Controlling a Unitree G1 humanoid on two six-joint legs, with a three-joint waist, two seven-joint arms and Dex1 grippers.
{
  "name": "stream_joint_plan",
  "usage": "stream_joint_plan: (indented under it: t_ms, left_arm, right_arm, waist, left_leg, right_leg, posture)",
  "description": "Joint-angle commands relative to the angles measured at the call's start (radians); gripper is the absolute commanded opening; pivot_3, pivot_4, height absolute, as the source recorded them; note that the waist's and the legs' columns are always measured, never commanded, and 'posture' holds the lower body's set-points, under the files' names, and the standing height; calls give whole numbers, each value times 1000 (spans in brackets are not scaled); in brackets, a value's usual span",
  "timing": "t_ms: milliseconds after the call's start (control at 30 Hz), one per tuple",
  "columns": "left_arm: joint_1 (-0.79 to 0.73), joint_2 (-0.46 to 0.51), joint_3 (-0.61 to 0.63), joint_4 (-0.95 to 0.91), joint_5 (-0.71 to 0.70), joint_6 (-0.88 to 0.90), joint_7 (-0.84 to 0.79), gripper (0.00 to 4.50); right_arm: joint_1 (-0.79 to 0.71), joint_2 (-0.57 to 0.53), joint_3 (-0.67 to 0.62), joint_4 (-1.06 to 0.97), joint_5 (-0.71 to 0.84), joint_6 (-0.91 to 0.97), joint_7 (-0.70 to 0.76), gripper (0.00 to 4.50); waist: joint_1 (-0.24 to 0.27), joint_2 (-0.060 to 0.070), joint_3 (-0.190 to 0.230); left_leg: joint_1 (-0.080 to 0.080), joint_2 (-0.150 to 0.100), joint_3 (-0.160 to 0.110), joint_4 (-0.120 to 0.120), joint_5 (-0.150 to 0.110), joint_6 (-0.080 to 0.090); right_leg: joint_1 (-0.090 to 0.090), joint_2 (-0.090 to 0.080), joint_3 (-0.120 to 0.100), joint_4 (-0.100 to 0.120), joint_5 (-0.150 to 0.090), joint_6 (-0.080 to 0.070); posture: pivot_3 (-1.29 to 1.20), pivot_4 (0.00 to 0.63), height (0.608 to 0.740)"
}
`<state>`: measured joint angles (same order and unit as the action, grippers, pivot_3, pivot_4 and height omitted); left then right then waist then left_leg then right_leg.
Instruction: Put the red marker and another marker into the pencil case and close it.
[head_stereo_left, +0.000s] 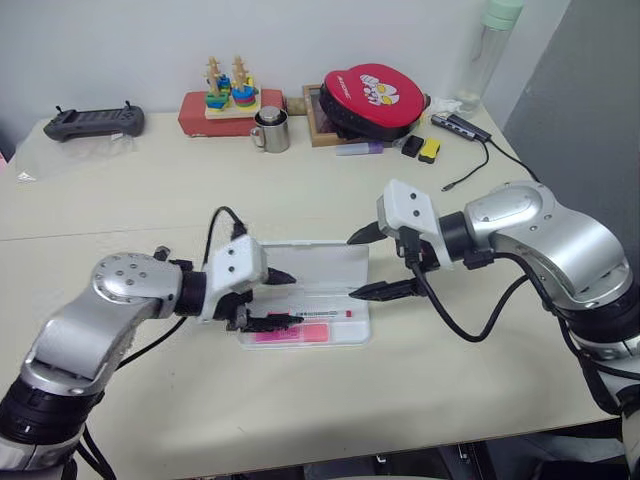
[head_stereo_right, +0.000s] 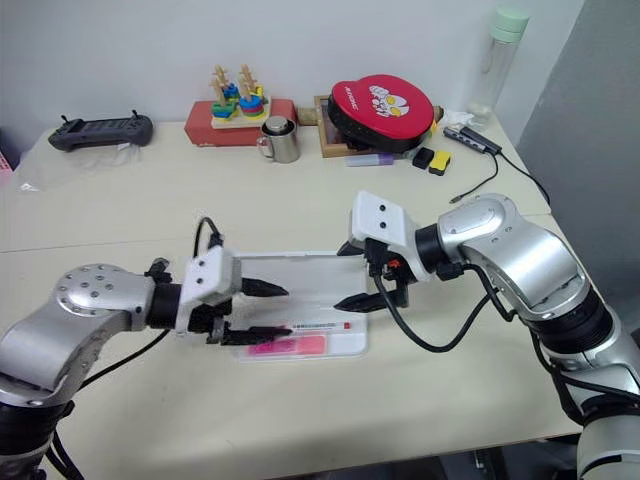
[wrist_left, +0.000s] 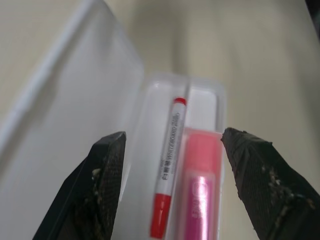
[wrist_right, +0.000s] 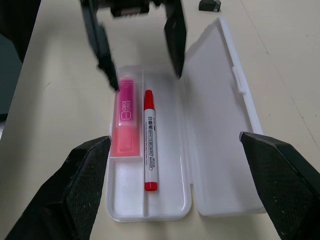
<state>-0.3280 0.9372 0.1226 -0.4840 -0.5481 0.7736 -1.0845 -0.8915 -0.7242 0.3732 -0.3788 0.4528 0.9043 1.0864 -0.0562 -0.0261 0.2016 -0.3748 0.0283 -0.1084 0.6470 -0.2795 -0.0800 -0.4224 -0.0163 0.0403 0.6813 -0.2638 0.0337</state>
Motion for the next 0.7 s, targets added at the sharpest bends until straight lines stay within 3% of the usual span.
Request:
stream_joint_plan:
  t_ms: [33,167,300,433,700]
  left_arm:
    - [-36,-20,194,-31,-152,155,120,3280]
    - [-56,-65,340,19,-193,256,294,3280]
    - [-67,-93,406,61,-154,320,466,3280]
    - [-53,-94,386,118,-47,338,622,3280]
    - [10,-99,357,195,48,310,702,3280]
  right_arm:
    - [-10,-18,-41,-35,6,-10,8,4325]
    - [-29,-22,-53,-37,15,-18,21,4325]
    - [-49,-4,-60,-40,16,-25,18,4325]
    - [-64,12,-63,-37,15,-29,18,4325]
    - [-60,19,-60,-28,7,-34,18,4325]
  waist:
    - [0,0,0]
    - [0,0,0]
    - [0,-1,0]
    - [0,-1,-1]
    - [1,-1,-1]
  left_leg:
    - [0,0,0,0,0,0]
    - [0,0,0,0,0,0]
    - [1,0,-1,1,0,0]
    - [1,0,0,0,0,0]
    - [1,-1,0,0,0,0]
  right_leg:
    - [0,0,0,0,0,0]
    - [1,0,0,0,0,0]
    - [1,0,0,1,0,0]
    - [1,0,0,1,0,0]
    - [0,-1,0,0,0,0]
  posture:
    - [0,150,740]
    - [0,150,740]
    - [0,150,740]
    - [0,150,740]
    - [0,150,740]
